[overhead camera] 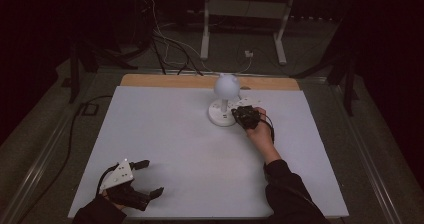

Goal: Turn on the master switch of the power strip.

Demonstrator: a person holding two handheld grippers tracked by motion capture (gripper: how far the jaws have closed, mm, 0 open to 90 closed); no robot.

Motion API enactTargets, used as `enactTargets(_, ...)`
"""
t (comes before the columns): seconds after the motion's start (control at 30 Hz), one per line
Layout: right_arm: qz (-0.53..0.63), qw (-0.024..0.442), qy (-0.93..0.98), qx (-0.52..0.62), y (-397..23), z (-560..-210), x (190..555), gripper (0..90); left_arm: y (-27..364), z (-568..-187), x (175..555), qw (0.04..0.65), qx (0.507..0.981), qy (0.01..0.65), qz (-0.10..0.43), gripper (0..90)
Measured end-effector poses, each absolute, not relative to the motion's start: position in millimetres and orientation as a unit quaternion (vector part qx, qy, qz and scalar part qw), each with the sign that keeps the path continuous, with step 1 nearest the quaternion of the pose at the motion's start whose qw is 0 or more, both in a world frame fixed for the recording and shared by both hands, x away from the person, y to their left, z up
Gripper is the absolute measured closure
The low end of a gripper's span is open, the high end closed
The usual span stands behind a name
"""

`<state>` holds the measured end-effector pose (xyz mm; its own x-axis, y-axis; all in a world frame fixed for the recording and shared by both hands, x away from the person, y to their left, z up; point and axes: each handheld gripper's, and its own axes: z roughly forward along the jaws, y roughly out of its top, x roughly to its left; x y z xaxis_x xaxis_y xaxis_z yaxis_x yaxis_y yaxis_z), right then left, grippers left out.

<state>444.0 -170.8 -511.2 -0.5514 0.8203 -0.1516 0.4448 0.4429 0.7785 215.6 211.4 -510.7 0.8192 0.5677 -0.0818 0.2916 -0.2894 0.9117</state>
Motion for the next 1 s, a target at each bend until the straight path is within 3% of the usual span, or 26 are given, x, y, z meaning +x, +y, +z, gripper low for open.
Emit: enactTargets(1.0,0.348,0.279,0.804,0.393,-167.5,-507.8,445.0,90.0,212.3,-510.8,216.9,0.533,0.791,0.272,0.129,0.1)
